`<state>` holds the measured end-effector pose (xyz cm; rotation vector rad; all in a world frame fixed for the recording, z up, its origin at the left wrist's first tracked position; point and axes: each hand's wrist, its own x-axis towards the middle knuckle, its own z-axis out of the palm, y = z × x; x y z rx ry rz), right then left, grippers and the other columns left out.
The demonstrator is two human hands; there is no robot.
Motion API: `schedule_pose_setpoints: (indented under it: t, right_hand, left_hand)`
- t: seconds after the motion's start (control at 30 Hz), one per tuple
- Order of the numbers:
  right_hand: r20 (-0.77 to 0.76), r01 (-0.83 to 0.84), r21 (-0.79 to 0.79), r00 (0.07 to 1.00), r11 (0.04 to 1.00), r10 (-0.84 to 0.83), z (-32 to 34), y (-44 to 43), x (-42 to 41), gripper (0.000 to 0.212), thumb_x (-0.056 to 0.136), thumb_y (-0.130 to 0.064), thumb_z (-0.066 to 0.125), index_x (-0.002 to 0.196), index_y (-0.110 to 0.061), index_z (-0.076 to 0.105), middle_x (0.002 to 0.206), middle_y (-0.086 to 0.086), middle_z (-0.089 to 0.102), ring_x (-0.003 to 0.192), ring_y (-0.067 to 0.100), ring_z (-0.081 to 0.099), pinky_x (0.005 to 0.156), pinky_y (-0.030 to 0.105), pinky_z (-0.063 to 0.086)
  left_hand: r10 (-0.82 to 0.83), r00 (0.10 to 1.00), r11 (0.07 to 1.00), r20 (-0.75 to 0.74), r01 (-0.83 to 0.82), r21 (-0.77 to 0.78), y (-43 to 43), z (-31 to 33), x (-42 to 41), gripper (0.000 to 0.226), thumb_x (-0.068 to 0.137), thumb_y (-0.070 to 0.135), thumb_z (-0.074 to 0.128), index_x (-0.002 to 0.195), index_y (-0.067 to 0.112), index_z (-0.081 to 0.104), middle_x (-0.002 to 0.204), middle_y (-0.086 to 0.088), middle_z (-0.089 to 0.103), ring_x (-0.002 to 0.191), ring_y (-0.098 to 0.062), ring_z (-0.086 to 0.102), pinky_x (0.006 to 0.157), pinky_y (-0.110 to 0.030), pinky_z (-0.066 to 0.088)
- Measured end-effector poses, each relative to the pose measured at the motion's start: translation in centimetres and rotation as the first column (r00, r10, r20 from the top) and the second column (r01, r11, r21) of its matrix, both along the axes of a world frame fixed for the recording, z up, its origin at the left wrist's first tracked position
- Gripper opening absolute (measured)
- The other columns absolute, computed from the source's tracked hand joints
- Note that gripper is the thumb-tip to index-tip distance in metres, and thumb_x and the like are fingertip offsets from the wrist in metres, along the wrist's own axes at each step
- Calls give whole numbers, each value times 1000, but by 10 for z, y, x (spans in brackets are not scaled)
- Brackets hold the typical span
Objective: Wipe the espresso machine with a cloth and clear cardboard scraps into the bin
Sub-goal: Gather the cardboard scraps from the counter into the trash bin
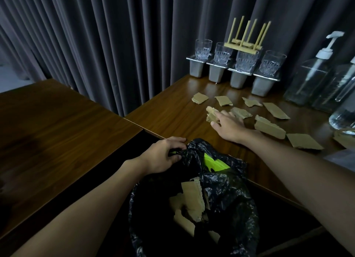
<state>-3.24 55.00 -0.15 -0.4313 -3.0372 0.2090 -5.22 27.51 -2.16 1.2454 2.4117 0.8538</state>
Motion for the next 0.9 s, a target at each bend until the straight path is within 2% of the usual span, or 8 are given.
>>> schedule_pose_setpoints:
  t: [0.1,0.2,0.37,0.57,0.67,0.77,0.83,0.9]
  right_hand:
    - [-7,-15,-28,1000,999,15,-5,-1,3,41,102,-40,36,134,-21,54,129,4,47,124,26,38,104,48,29]
    - [-88,-10,-105,996,994,1,-8,-1,9,31,101,-33,41,121,-21,62,120,1,45,115,22,42,98,41,32]
    - [-89,-14,-184,996,983,-2,-4,0,19,17,95,-34,56,106,-24,64,121,4,52,115,27,47,99,44,38]
    - [-133,5,-282,990,960,-45,0,-4,29,11,86,-29,71,85,-23,62,104,2,54,103,26,54,96,47,43]
    - [-180,35,-369,978,929,-108,0,-6,29,8,84,-16,72,84,-17,64,104,6,60,101,25,58,86,35,48]
    - [-245,55,-456,952,888,-184,3,-9,31,9,84,-5,68,85,-14,68,102,7,68,92,17,59,74,23,42]
    - [-283,19,-551,936,835,-208,10,-12,34,11,83,-4,69,84,-15,68,93,4,68,85,15,60,65,20,45]
    - [-307,-47,-661,927,749,-214,20,-19,40,12,82,-5,71,82,-17,68,86,1,66,77,10,60,56,11,47]
  left_hand:
    - [-3,1000,1000,3,3,-4,0,0,-1,34,96,18,61,127,31,60,154,14,36,142,-9,34,111,-25,29]
    - [-6,1000,1000,4,6,-3,0,1,0,34,96,17,61,127,30,60,154,14,36,142,-9,33,111,-25,29]
    - [-9,1000,1000,2,9,-2,0,3,1,34,96,16,61,128,28,60,155,13,36,142,-10,33,112,-26,29]
    - [-4,1000,1000,0,4,-4,1,2,2,34,96,16,60,128,27,60,155,12,36,142,-10,33,109,-23,27]
    - [0,1000,1000,1,0,-2,0,1,2,33,96,15,60,127,27,60,155,11,36,143,-10,33,111,-24,27]
    - [0,1000,1000,-7,-1,-4,0,1,3,33,96,15,61,126,28,60,155,10,37,143,-11,33,113,-27,28]
    - [3,1000,1000,-5,-3,-9,0,1,3,33,96,16,61,127,28,60,155,10,37,143,-11,33,114,-30,29]
    - [6,1000,1000,-2,-6,-9,1,1,2,33,96,16,61,127,28,60,155,10,37,143,-12,33,115,-31,30]
